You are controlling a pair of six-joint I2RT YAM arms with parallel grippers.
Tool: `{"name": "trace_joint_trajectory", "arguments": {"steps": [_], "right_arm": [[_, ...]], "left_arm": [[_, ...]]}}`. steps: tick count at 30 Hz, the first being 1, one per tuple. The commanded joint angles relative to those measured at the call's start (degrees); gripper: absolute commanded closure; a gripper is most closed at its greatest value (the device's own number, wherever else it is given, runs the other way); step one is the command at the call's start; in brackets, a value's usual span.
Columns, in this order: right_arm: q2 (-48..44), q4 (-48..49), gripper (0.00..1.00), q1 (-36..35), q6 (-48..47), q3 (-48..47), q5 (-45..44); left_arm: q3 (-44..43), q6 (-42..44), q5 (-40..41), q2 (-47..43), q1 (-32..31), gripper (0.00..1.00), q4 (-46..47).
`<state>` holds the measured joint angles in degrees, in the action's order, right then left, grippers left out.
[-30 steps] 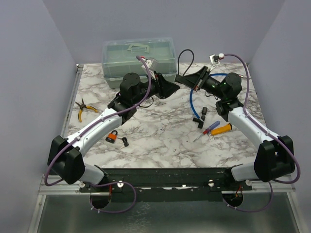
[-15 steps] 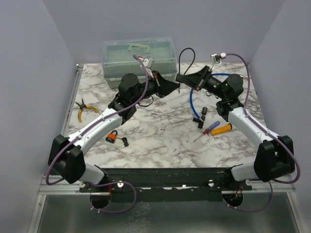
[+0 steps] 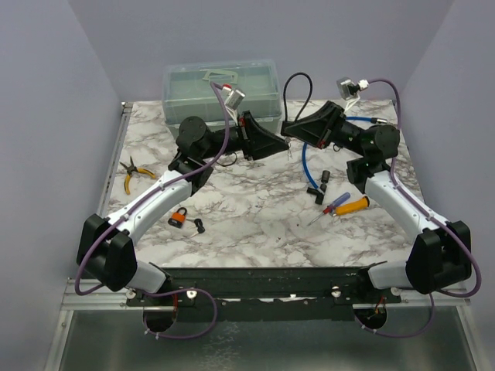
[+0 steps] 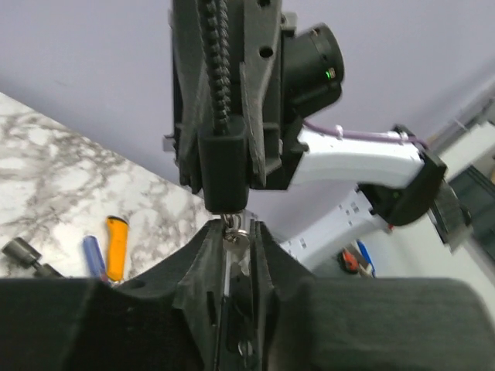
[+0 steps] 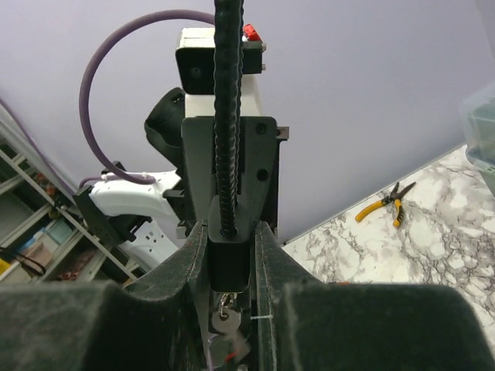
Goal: Lock with the key
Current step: Lock the lock.
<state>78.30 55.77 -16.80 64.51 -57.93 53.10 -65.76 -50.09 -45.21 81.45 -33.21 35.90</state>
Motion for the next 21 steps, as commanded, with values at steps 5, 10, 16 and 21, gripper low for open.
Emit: {"name": "trace_joint_trajectory", "arguments": {"steps": [5,10,16,21], "right_arm": [[-1.3,4.2,1.0,0.3,-1.7,-2.5,4.2],[-1.4,-1.1,1.0,0.4,-7.8,-3.6,8.9],[-1.1,-10.9,0.99,0.4,-18.7,-4.7,15.3],[0.1,-11.3,0.99,-0.2,-20.3,-5.1,18.1]], "left_arm": [[2.0,6.1,-13.8,-3.9,5.4,0.52,0.7],[-1.8,15.6,-16.6,-5.6,10.4,0.49,-10.7],[-10.1,24.1,-12.3,-4.9,10.5,0.45,-26.6],[-13.0,20.9,-9.3,-2.9,8.3,0.45,-26.7]]}}
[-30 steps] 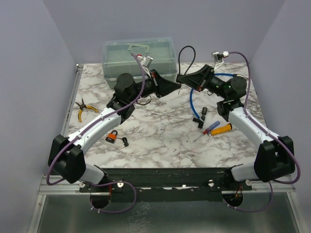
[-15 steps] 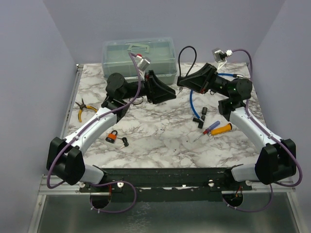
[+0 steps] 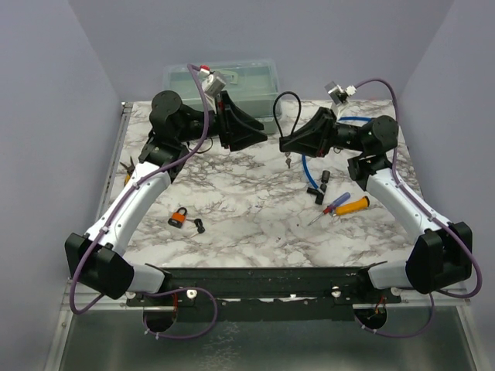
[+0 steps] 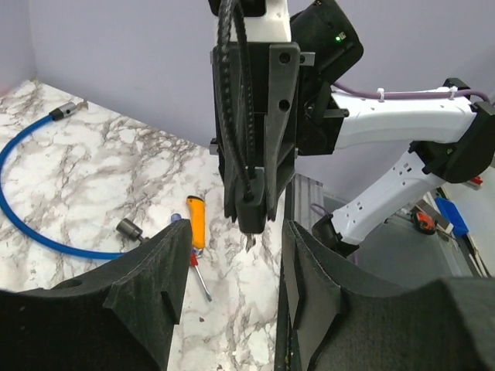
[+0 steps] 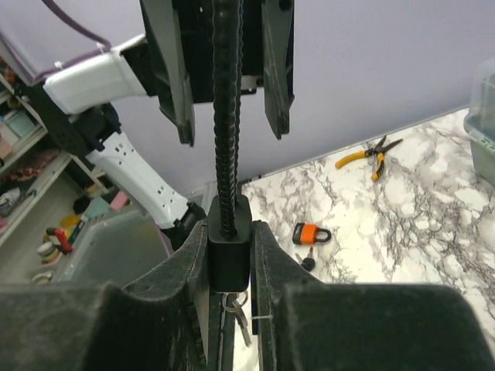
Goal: Lock with the key
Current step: Lock the lock.
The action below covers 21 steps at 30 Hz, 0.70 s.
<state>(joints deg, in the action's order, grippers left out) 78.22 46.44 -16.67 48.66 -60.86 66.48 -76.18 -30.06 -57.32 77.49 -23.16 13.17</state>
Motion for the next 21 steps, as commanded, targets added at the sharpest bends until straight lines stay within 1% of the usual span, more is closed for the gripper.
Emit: {"name": "trace_joint_trajectory", "arguments": {"steps": [1,5,12,17,21], "right_arm": [[0.4,-1.9,0.99,-0.5,-4.7,-2.3,5.0],[1.4,-1.9,0.99,-1.4,-5.4,-3.1,6.4],[2.3,-2.0,0.99,-2.7,-6.1,-3.7,6.9],[2.6,-1.0,0.99,-3.2,-5.7,-3.4,7.2],[2.9,0.3,1.0,-3.2,-4.3,-3.0,7.1]], "left_arm": [[-2.9,0.7,3.3,1.4,-2.5,0.45,-4.0],[-3.4,0.6,6.4,2.3,-6.0,0.46,-4.0],[-4.2,-2.3,12.1,3.6,-9.4,0.55,-3.2],[-3.4,-4.5,14.1,3.8,-9.7,0.65,-1.7],[-3.2,-5.0,14.4,4.0,-9.8,0.76,-0.9]]}}
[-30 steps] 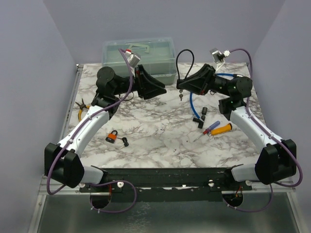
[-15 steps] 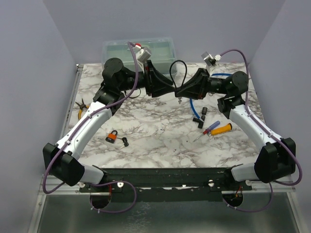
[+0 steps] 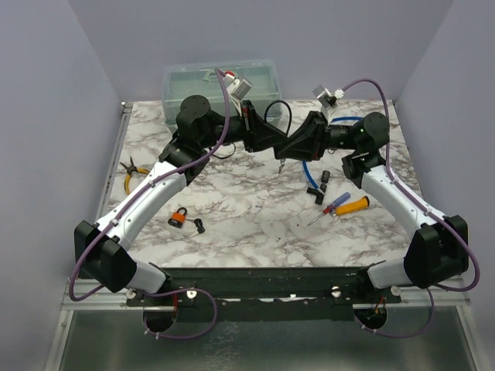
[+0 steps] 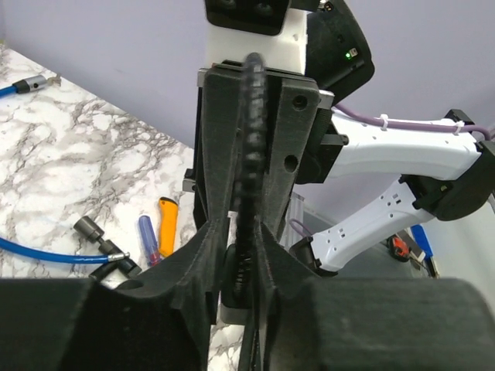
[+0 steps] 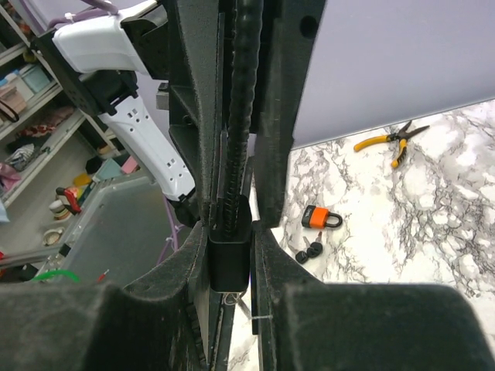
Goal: Lock with the key
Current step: Lock the lock.
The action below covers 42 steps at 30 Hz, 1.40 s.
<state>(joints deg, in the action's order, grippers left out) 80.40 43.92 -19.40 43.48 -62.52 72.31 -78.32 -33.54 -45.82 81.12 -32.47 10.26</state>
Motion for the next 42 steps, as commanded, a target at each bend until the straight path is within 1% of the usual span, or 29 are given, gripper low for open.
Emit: {"name": "trace_joint_trajectory", "arguments": {"steps": [1,4,7,9,10,11,14,15,16,17,18,20,23,27,30,32,37,42], "right_arm": [[0.8,3.3,1.0,-0.5,1.2,-1.2,1.2],[1.2,3.9,0.99,-0.4,2.0,-1.4,1.1],[1.5,3.9,0.99,-0.5,2.4,-1.6,0.9],[1.6,4.4,0.99,-0.5,2.8,-1.5,0.7],[1.6,5.0,0.97,-0.5,3.3,-1.3,0.5],[1.6,5.3,0.89,-0.5,3.7,-1.3,0.2],[1.4,3.5,0.57,-0.1,4.4,-1.5,-0.6],[1.3,3.3,0.48,0.4,5.7,-1.3,-1.4],[1.5,4.6,0.39,1.2,7.8,-1.1,-2.0],[2.0,7.2,0.34,2.3,10.6,-0.8,-2.0],[2.6,9.6,0.3,3.3,13.0,-0.7,-1.6],[3.7,12.3,0.26,4.9,16.6,-0.6,-0.8],[3.8,13.1,0.25,5.3,17.3,0.6,-0.5],[4.7,13.9,0.27,5.2,18.3,0.8,-1.6],[5.3,12.4,0.29,4.5,17.1,0.3,-2.9],[5.2,10.6,0.32,3.9,15.3,-0.2,-4.0],[5.3,10.0,0.41,2.7,13.6,-1.1,-4.3],[5.8,8.3,0.47,1.5,10.9,-2.3,-4.9]], "left_arm": [[-0.8,-1.4,2.9,0.4,-0.4,0.79,2.1],[-0.5,-1.1,2.9,0.3,-0.6,0.85,2.2],[-0.2,-1.0,2.5,0.5,-0.8,0.86,2.2],[0.1,-1.2,2.6,0.5,-0.8,0.93,2.2],[0.2,-1.5,2.8,0.4,-0.8,0.97,2.2],[0.2,-2.0,3.2,0.4,-0.8,1.0,2.2],[-0.1,-4.5,5.3,0.3,0.5,1.0,3.0],[0.2,-6.8,5.4,0.3,1.6,1.0,4.5],[0.9,-10.1,4.9,0.4,2.9,1.0,8.4],[1.7,-13.9,4.2,0.6,4.5,1.0,11.6],[2.2,-17.1,3.6,0.8,5.6,1.0,14.3],[2.6,-20.5,3.2,0.7,7.1,1.0,16.6],[2.8,-20.7,2.3,0.5,7.5,1.0,18.2],[3.2,-20.8,2.6,0.4,7.5,1.0,18.8],[3.3,-20.8,3.0,0.6,7.4,1.0,19.1],[3.2,-20.8,3.2,0.9,7.3,1.0,19.2],[3.3,-20.3,3.8,1.3,6.8,1.0,19.2],[3.3,-19.7,4.0,1.5,6.0,1.0,19.2]]}}
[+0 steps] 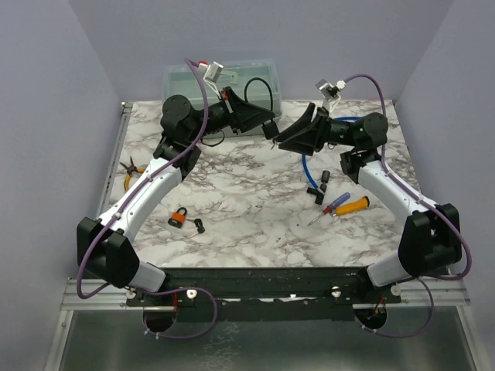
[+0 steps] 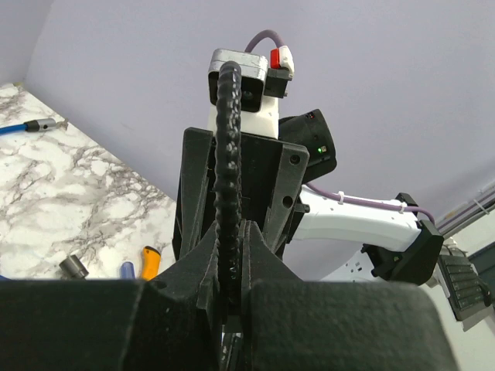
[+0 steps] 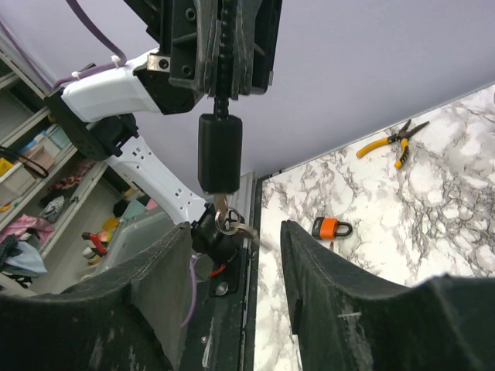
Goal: Lock with the key
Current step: Lock the lock.
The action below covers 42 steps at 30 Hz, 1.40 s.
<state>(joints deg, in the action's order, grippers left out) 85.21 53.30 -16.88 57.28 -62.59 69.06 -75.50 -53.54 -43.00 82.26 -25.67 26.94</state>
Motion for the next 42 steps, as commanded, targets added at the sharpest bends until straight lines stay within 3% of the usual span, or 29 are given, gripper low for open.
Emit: {"name": "trace_joint_trajectory", "arguments": {"steps": [1,16,22,31,42], "right_arm": [[1.3,-0.9,0.48,-1.2,-3.0,-2.6,-1.6],[0.8,-0.8,0.79,-3.0,-3.9,-2.1,-1.8],[0.4,-4.5,0.99,-3.2,-7.1,-3.3,-2.5],[-2.3,-23.3,1.0,-4.0,-25.3,-4.1,-7.9],[-5.4,-32.6,1.0,-4.3,-33.3,-1.2,-12.9]], "left_arm": [[0.4,0.4,1.3,0.4,-0.9,1.0,2.5],[1.4,2.7,4.8,0.2,-1.2,1.0,2.5],[2.7,5.1,6.3,-0.4,-1.2,1.0,2.0],[3.0,7.9,11.1,-1.0,-1.2,1.0,0.1],[0.3,3.2,12.0,1.3,1.2,1.0,3.7]]}}
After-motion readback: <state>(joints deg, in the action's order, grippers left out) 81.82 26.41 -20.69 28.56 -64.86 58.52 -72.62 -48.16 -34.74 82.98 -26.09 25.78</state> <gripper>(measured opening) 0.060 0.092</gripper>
